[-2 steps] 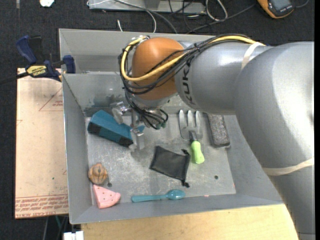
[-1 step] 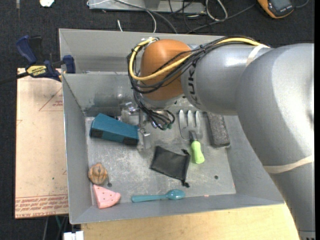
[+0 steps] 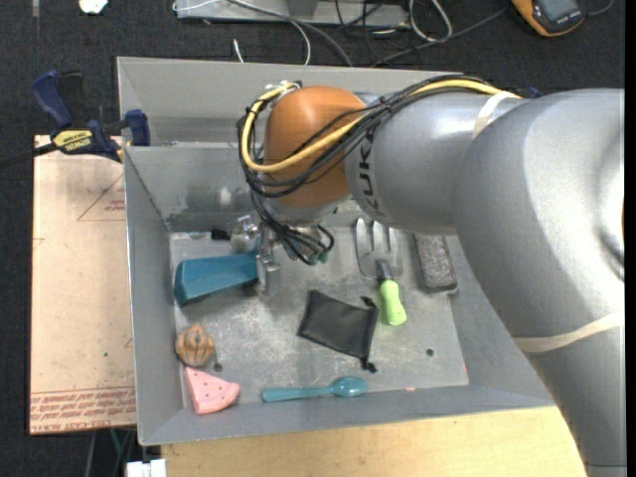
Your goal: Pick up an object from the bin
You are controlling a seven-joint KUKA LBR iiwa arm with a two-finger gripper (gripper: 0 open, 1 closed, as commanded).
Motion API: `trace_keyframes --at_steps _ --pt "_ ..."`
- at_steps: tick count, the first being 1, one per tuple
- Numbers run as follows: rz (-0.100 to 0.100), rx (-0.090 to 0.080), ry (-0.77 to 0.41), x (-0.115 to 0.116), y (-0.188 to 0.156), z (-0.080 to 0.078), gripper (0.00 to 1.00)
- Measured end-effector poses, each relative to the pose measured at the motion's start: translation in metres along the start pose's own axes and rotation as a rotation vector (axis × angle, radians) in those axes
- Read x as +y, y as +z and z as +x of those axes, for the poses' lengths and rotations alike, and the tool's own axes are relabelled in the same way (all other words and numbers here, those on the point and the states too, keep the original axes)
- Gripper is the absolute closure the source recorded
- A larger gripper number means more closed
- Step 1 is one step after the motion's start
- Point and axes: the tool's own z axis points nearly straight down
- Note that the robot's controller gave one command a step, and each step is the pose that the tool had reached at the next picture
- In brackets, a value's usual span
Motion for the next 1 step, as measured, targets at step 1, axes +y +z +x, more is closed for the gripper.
trace_keyframes --at_steps 1 --pt "0.000 0.000 0.000 0.0000 0.0000 0.0000 1.00"
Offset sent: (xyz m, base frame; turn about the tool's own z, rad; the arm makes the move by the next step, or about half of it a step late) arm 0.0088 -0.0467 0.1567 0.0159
